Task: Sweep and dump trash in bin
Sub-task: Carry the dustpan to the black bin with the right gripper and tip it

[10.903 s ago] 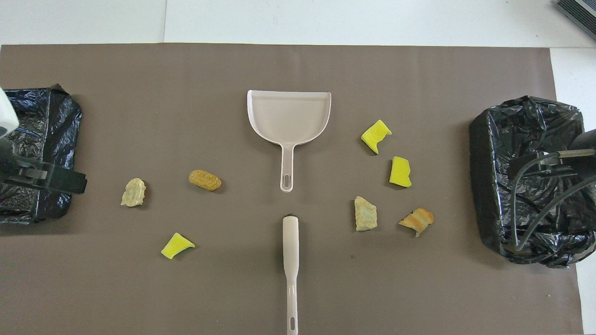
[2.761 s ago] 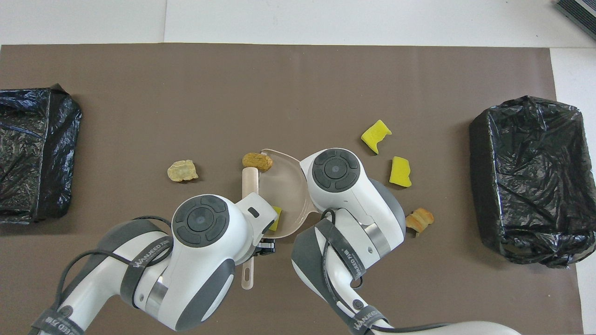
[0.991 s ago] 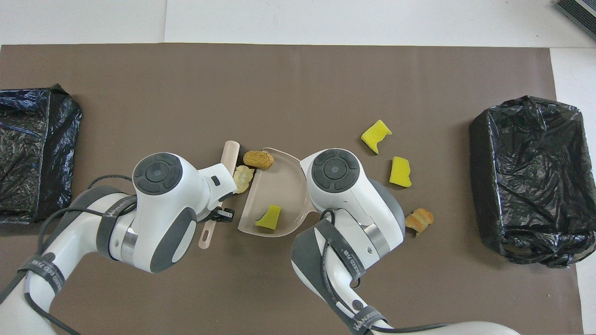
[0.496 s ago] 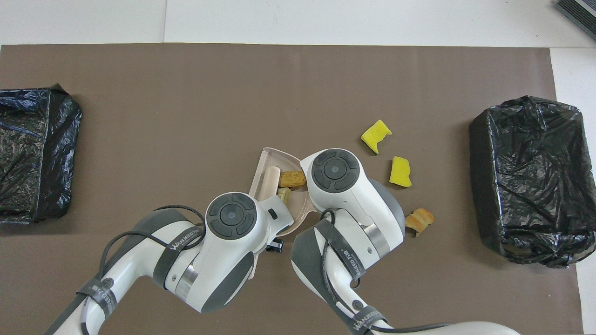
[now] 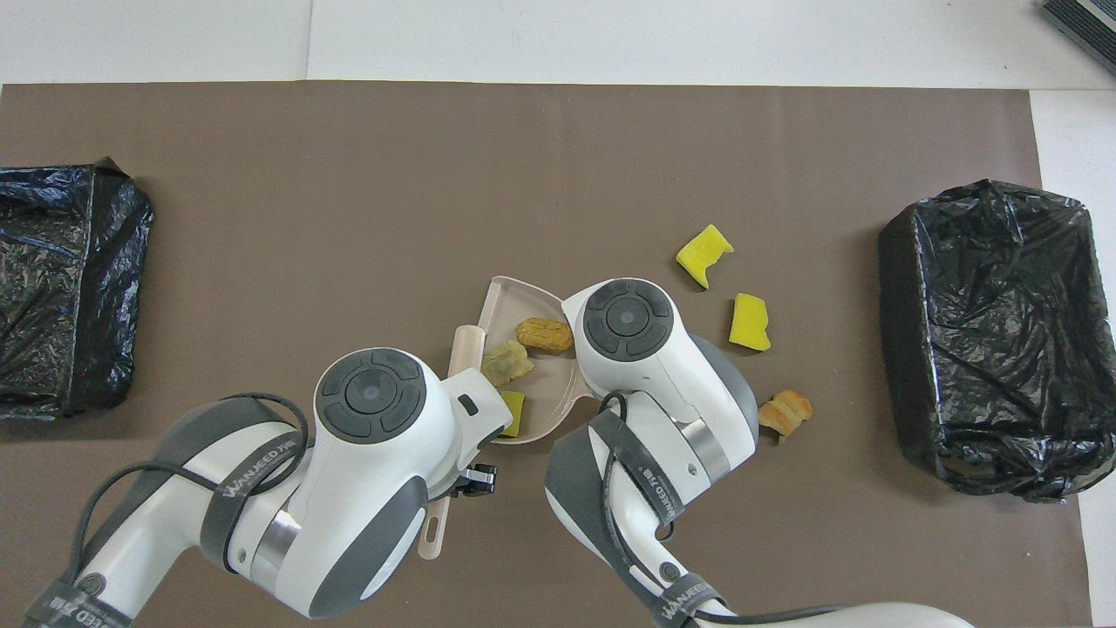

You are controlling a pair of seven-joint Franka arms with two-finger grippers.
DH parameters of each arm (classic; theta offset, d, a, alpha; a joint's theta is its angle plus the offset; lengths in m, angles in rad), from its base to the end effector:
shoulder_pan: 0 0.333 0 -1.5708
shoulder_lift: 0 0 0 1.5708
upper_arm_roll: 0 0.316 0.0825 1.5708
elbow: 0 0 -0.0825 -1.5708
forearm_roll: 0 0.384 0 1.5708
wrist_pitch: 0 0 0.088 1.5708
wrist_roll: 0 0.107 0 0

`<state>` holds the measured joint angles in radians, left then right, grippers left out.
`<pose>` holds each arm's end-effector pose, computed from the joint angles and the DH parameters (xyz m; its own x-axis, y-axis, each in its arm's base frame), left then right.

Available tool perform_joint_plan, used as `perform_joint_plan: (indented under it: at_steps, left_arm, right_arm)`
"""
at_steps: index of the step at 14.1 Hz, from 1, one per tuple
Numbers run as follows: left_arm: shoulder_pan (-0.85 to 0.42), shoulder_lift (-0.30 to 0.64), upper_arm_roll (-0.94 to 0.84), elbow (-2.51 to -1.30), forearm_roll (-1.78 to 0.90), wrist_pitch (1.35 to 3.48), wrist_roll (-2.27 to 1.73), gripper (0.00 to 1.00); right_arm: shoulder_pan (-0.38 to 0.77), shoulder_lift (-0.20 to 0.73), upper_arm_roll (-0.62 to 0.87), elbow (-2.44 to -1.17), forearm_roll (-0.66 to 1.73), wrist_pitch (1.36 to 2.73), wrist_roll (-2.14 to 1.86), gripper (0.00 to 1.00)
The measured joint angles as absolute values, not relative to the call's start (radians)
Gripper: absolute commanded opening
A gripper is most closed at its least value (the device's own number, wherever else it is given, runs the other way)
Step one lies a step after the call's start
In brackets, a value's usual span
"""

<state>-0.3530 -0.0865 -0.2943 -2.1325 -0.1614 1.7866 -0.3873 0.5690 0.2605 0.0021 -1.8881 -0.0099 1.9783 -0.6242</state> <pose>0.3835 -0.3095 0.4254 0.9386 -0.1920 -0.2867 -0.1974 -0.9803 0.0103 0.5021 0.3218 0.3561 0.3525 0.9250 -0.1421 0.9256 -0.3670 -0.0928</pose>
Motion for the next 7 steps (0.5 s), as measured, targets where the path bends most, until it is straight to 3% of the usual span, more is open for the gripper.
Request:
perform_joint_plan:
  at_steps: [7]
  left_arm:
    - [-0.357, -0.198, -0.307, -2.195, -0.187, 1.721, -0.513, 0.00]
  right_arm:
    - [0.497, 0.213, -0.004, -1.872, -0.011, 1.950, -0.653, 0.00]
